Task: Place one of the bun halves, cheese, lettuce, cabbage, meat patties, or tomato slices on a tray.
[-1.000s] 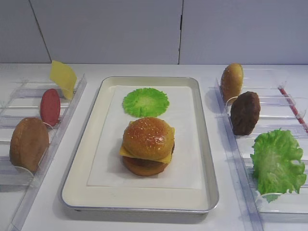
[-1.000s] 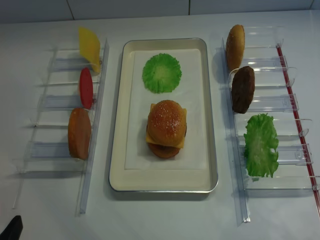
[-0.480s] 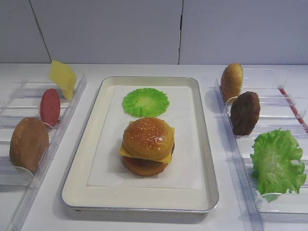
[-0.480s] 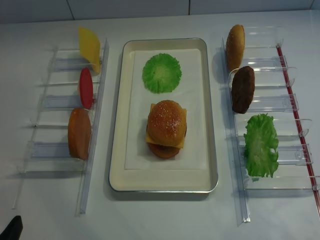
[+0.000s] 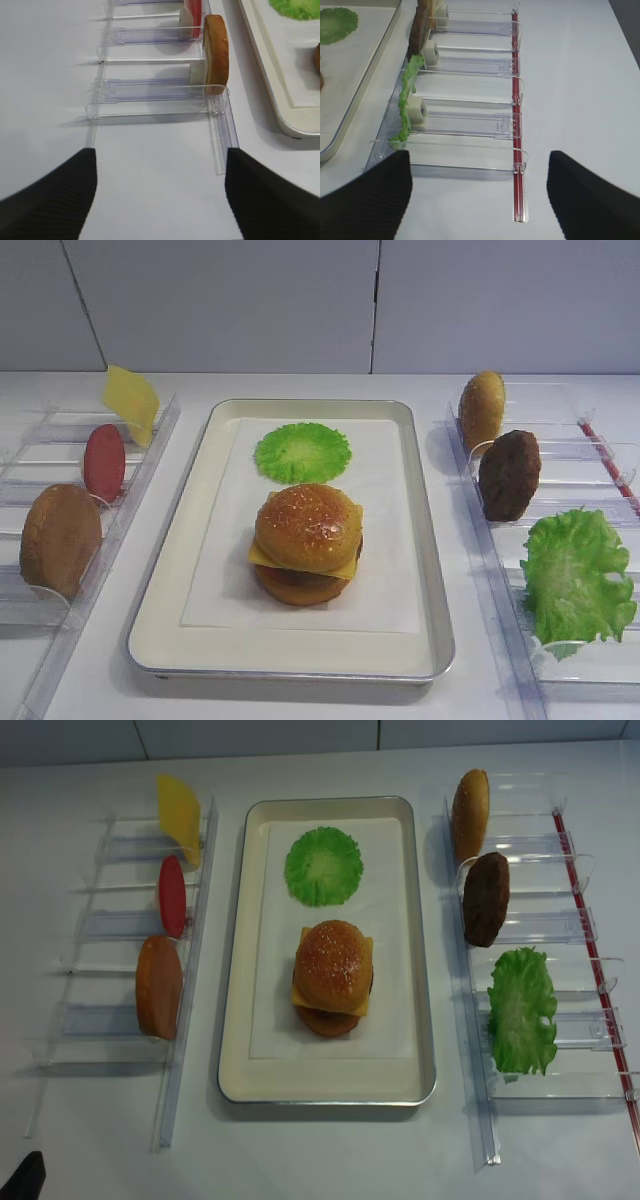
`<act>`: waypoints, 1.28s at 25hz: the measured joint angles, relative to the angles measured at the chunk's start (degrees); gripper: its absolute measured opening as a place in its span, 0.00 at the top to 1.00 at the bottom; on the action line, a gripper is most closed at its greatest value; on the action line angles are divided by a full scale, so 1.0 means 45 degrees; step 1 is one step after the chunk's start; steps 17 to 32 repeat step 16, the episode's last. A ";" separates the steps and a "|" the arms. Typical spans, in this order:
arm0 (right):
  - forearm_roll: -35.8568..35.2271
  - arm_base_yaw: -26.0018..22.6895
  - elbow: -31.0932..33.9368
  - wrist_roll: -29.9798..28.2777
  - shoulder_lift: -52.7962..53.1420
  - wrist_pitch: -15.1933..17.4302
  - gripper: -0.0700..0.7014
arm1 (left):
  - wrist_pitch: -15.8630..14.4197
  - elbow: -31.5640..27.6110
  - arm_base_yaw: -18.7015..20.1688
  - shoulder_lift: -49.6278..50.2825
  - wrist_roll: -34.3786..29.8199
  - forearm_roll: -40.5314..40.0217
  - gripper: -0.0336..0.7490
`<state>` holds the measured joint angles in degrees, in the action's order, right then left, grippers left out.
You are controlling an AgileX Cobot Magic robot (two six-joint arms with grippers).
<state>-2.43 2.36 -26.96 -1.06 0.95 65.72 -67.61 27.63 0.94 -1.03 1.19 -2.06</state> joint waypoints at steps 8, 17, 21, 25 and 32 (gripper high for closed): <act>0.0000 0.0000 0.0000 0.0000 0.0000 0.0000 0.17 | 0.0000 0.0000 0.0000 0.0000 0.0000 0.0000 0.28; 0.0000 0.0000 0.0000 0.0000 0.0000 0.0000 0.18 | 0.0000 0.0000 0.0000 0.0000 0.0000 0.0000 0.28; 0.0000 0.0000 0.0000 0.0000 0.0000 0.0000 0.18 | 0.0000 0.0000 0.0000 0.0000 0.0000 0.0000 0.28; 0.0000 0.0000 0.0000 0.0000 0.0000 0.0000 0.18 | 0.0000 0.0000 0.0000 0.0000 0.0000 0.0000 0.28; 0.0000 0.0000 0.0000 0.0000 0.0000 0.0000 0.18 | 0.0000 0.0000 0.0000 0.0000 0.0000 0.0000 0.28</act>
